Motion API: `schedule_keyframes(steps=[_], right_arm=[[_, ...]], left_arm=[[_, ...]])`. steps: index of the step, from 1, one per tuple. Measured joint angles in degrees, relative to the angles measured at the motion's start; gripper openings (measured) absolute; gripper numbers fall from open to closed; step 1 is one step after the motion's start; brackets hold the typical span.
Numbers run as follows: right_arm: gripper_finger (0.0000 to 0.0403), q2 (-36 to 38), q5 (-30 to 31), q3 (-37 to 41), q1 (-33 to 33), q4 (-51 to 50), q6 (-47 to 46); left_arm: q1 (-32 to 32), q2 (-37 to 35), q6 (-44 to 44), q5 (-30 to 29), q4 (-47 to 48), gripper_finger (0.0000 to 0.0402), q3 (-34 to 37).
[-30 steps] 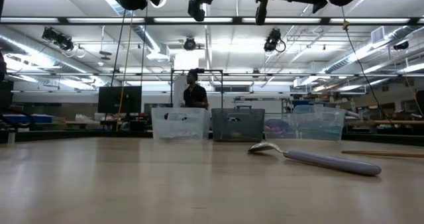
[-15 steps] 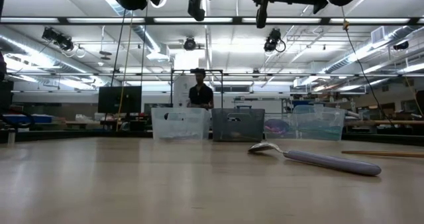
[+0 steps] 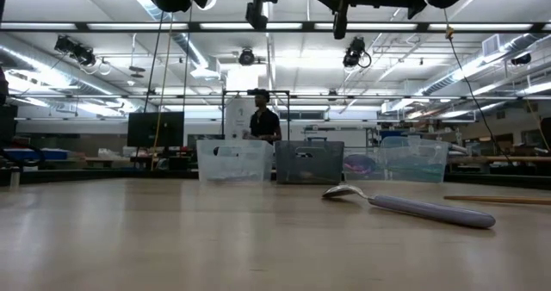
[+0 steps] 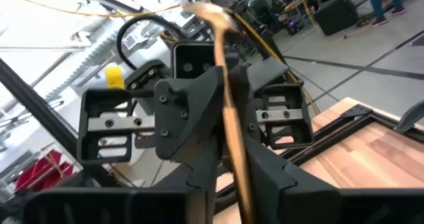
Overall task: Sort silverware by color (type)
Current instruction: Put the gold spoon into the black bin
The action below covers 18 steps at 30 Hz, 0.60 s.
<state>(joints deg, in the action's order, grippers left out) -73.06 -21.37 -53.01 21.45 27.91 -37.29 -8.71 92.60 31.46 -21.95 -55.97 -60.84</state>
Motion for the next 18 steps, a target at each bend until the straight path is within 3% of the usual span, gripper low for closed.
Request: schedule_keyframes(steps=[4,12,18], right_arm=[[0.0109,0.0,-2.1,0.0,0.1,-0.9,0.0],[0.0193,0.0,-7.0,0.0,1.5,-7.3,0.0],[0.023,0.0,-7.6,0.0,2.3,-11.9,0.0]], left_arm=[[0.0,0.0,1.4,0.3,2.2,0.0023,0.0],[-1.5,0.1,7.2,6.7,7.1,0.0023,0.0],[-2.6,0.1,11.8,10.4,13.1,0.0023,0.1]])
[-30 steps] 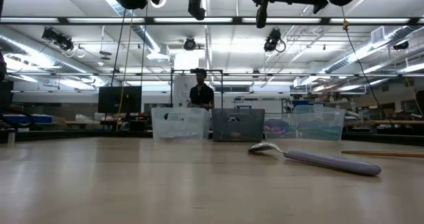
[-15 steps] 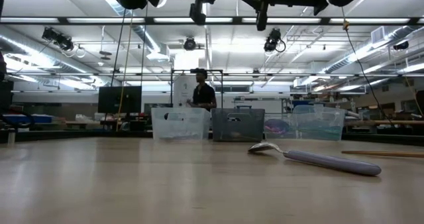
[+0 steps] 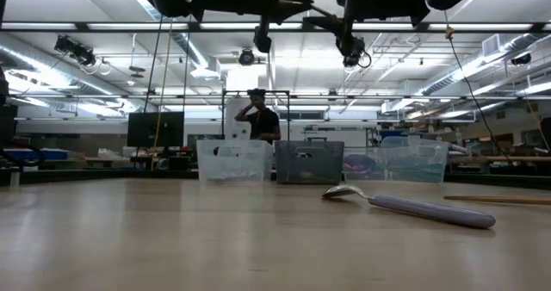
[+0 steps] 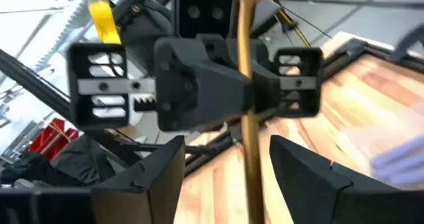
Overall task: Sort silverware by color (type)
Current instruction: Put the gold spoon into the black bin
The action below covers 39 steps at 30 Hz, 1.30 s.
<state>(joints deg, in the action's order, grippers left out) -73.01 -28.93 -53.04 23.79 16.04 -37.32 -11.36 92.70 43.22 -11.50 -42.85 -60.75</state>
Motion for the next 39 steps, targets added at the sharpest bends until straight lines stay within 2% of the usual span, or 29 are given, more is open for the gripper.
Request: schedule_keyframes(steps=[12,23,32,39], right_arm=[[0.0229,0.0,-1.8,0.0,2.6,-12.5,4.4],[0.0231,0.0,-2.4,0.0,3.0,-13.7,5.6],[0.0231,0.0,-2.2,0.0,4.0,-15.6,5.6],[0.0231,0.0,-1.8,0.0,4.2,-24.7,8.4]], left_arm=[[-1.0,-0.1,5.9,3.8,7.4,0.0023,0.0],[-3.0,-0.1,9.1,9.2,15.6,0.0023,0.0],[-3.6,-0.1,9.1,9.5,20.9,0.0025,0.0],[-5.1,-0.1,9.1,9.6,22.7,0.0024,-0.1]])
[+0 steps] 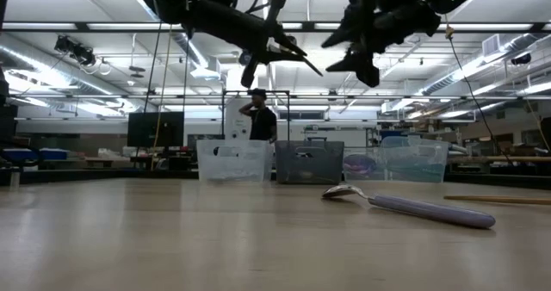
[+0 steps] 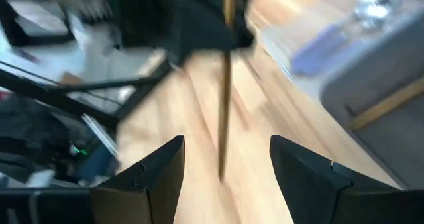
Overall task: Sort silverware by color (type)
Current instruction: Put the gold spoon into the black bin
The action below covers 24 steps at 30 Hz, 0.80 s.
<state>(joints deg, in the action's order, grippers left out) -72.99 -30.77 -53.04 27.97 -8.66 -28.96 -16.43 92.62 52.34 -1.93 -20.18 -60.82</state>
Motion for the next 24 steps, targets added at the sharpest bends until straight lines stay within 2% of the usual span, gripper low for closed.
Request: schedule_keyframes(steps=[8,19,24], right_arm=[[0.0231,0.0,5.9,0.0,0.0,-10.3,5.5],[0.0231,0.0,9.2,0.0,0.0,-9.9,6.7],[0.0231,0.0,13.4,0.0,-0.1,-10.0,8.1]], left_arm=[[-3.3,0.0,1.5,0.1,2.4,0.0024,0.0],[-7.3,0.0,1.2,0.9,3.4,0.0024,0.0],[-9.0,1.2,1.1,0.8,3.3,0.0024,0.0]])
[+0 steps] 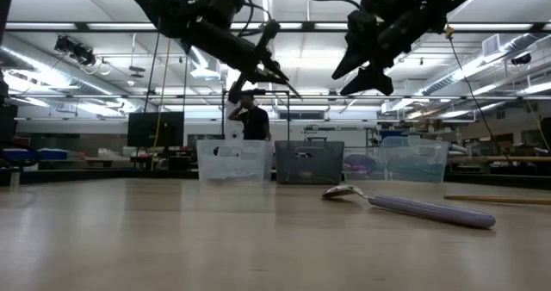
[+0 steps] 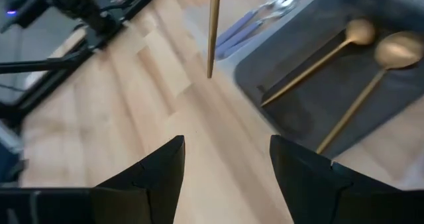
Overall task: Sort silverware by color (type)
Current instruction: Put the gold spoon into the black bin
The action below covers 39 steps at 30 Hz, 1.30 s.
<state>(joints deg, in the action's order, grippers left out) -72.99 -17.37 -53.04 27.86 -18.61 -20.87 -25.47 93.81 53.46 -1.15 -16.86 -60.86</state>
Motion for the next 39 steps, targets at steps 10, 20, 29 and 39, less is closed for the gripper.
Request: schedule_keyframes(steps=[10,20,29,39], right_arm=[[0.0231,0.0,2.7,2.3,-0.2,0.0,0.9],[0.0223,0.0,2.4,2.6,-2.3,0.0,-1.4],[0.0209,0.0,2.7,2.6,-4.8,-0.3,-1.7],[0.0208,0.0,3.3,2.7,-6.0,-0.8,-1.5]], left_arm=[[-1.0,8.4,-5.8,0.5,10.4,0.0024,-10.7],[-3.0,19.0,-14.3,0.5,27.2,0.0025,-26.1],[-3.0,25.2,-20.7,0.7,34.7,0.0025,-34.2],[-3.6,28.2,-23.5,0.7,40.2,0.0025,-35.3]])
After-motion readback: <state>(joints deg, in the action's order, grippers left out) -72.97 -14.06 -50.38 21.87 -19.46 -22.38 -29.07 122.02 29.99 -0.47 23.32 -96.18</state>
